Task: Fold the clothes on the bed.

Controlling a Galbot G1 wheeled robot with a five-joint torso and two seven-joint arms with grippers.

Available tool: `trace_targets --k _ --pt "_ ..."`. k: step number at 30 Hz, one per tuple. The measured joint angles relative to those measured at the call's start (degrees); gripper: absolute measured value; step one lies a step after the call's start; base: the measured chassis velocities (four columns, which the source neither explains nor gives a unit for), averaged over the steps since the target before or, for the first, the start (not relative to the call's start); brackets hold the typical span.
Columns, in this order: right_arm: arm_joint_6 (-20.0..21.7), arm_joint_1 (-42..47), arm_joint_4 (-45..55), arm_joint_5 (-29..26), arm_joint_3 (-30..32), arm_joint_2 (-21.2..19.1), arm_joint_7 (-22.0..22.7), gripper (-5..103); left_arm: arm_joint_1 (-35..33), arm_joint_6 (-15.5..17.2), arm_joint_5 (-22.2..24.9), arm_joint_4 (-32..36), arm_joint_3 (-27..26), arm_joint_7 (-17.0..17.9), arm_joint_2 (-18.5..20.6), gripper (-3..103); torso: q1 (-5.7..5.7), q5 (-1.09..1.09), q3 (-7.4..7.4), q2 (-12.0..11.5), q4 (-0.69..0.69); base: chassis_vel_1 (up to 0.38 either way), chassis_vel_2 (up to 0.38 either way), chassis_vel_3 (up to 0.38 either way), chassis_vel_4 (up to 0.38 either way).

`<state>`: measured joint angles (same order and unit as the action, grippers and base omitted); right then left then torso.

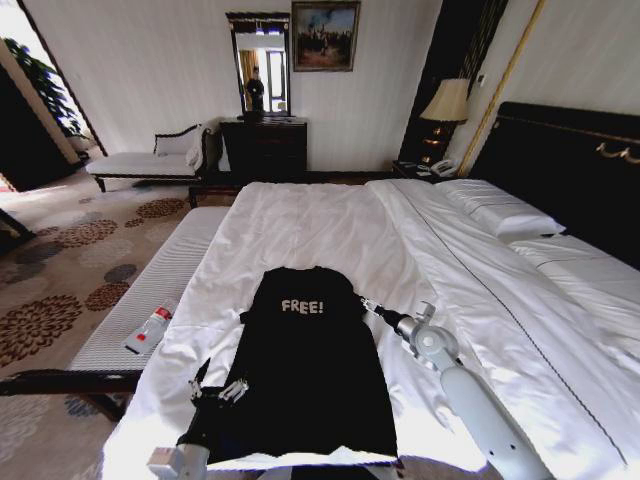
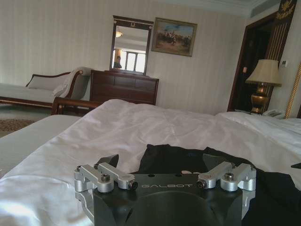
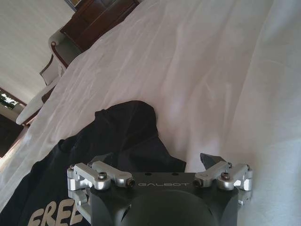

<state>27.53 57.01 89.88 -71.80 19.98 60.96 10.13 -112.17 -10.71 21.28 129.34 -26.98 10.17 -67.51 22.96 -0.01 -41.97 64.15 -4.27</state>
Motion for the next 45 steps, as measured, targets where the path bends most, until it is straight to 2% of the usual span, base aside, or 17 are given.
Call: trace_targets --k 12,24,25,26,29,30,33,34,37,39,43,45 --pt "0.21 -6.45 -7.15 -0.12 -2.07 2.92 -1.23 102 -1.74 0.35 0.67 0.17 -0.86 -0.07 -1.09 100 -0.03 0.0 0.01 0.01 0.02 0.0 0.0 0.0 0.0" --pt "0.98 -6.77 -7.52 0.19 -3.02 3.42 -1.34 92 -1.74 0.27 0.94 -0.2 -0.87 -0.09 -1.44 100 -0.02 -0.01 0.01 0.02 0.01 0.0 0.0 0.0 0.0" --pt "1.05 -6.73 -7.52 0.26 -3.11 3.42 -1.33 86 -1.74 0.26 0.95 -0.27 -0.86 -0.09 -1.44 100 -0.03 0.0 0.01 0.01 0.01 0.0 0.0 0.0 0.0" --pt "1.05 -6.73 -7.52 0.26 -3.11 3.42 -1.33 86 -1.74 0.26 0.95 -0.27 -0.86 -0.09 -1.44 100 -0.03 0.0 0.01 0.01 0.01 0.0 0.0 0.0 0.0" --pt "1.14 -6.85 -7.74 0.28 -3.17 3.38 -1.29 70 -1.76 0.23 1.08 -0.27 -0.96 -0.09 -1.45 100 -0.03 0.0 0.01 0.01 0.01 0.0 0.0 0.0 0.0" --pt "1.14 -6.85 -7.74 0.28 -3.17 3.38 -1.29 70 -1.76 0.23 1.08 -0.27 -0.96 -0.09 -1.45 100 -0.03 0.0 0.01 0.01 0.01 0.0 0.0 0.0 0.0" --pt "1.14 -7.02 -7.77 0.16 -3.16 3.0 -1.16 54 -1.87 0.19 1.37 -0.22 -1.16 -0.09 -1.45 100 -0.02 0.0 0.01 0.01 0.02 0.0 0.0 0.0 0.0" --pt "1.14 -7.02 -7.77 0.16 -3.16 3.0 -1.16 54 -1.87 0.19 1.37 -0.22 -1.16 -0.09 -1.45 100 -0.02 0.0 0.01 0.01 0.02 0.0 0.0 0.0 0.0" --pt "1.16 -6.98 -7.73 0.02 -3.14 2.63 -1.1 37 -1.79 0.17 1.59 -0.23 -1.15 -0.08 -1.51 100 -0.02 0.0 0.01 0.01 0.01 0.0 0.0 0.0 0.0" --pt "1.16 -6.92 -7.71 0.02 -3.14 2.6 -1.09 37 -1.74 0.17 1.63 -0.23 -1.11 -0.08 -1.54 100 -0.02 0.0 0.01 0.01 0.01 0.0 0.0 0.0 0.0" --pt "1.24 -7.09 -7.77 0.04 -3.15 2.78 -1.08 16 -1.6 0.17 2.08 -0.28 -1.13 -0.01 -1.51 100 -0.02 0.0 0.01 0.01 0.02 0.0 0.0 0.0 0.0" --pt "1.26 -7.22 -7.86 0.05 -3.17 2.81 -1.08 16 -1.58 0.17 2.14 -0.28 -1.15 0.0 -1.47 100 -0.02 0.0 0.01 0.01 0.02 0.0 0.0 0.0 0.0"
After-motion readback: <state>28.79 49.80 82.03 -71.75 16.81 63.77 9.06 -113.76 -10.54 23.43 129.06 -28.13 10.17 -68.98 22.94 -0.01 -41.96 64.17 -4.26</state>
